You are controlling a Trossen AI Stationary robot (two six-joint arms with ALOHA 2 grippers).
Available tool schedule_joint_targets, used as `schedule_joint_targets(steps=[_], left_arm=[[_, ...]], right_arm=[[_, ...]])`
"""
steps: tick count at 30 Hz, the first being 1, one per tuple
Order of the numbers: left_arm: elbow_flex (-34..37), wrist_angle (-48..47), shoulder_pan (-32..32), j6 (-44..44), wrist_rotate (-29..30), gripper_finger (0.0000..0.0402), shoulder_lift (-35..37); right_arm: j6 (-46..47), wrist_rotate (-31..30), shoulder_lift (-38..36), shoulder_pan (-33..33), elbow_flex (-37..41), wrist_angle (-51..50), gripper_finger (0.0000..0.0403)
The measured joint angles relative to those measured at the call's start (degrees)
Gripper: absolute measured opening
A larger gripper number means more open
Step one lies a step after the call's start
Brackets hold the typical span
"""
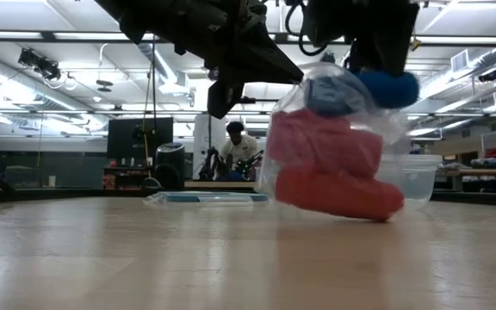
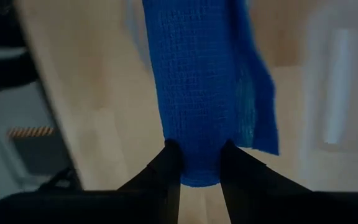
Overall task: Roll bandage
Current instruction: Put the blue bandage into the transparent zip bag
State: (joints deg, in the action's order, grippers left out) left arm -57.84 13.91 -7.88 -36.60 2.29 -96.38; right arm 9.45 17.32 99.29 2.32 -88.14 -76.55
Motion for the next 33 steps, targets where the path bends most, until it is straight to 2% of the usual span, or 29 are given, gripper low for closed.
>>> schedule_joint_targets(steps=[3,7,9,13,18,24,29,33], left_arm=[[0.01,-0.03,0.07,-0.07,0.42,0.0004,0.00],[0.00,0.00,0.00,-0.24,-0.05,0.0004,0.00],[0.01,0.08,-0.06,-0.42,-0.28,0.0004,0.00],[0.02,0.07,-0.04,-1.10,-0.26,0.0004,0.00],[0.02,-0.13,0.12,-1.22,1.13,0.0004,0.00],[0.02,-0.08,-0.10,-1.25,0.26,0.0004,0.00],[0.02,0.03,0.11,-1.38,1.09,0.0004,0.00],[0.01,0.05,0.00,-1.42,0.74,0.0004,0.00]], right_arm=[[3.89,-0.39,0.00,-1.87,0.00,-0.01,0.0091],[2.10,6.99,0.00,-3.00,0.00,0.84,0.0091],[0.47,8.59,0.00,-2.01,-0.21,0.90,0.0091],[-0.11,7.78,0.00,-0.12,-1.26,2.03,0.0091],[4.46,2.54,0.00,-0.83,-1.70,2.06,0.0090],[3.44,11.03,0.00,-1.75,-1.70,5.89,0.0090],[7.77,5.11,0.00,-1.78,-1.70,7.12,0.0090],[7.24,9.19,0.00,-2.51,-1.70,10.30,0.0090]])
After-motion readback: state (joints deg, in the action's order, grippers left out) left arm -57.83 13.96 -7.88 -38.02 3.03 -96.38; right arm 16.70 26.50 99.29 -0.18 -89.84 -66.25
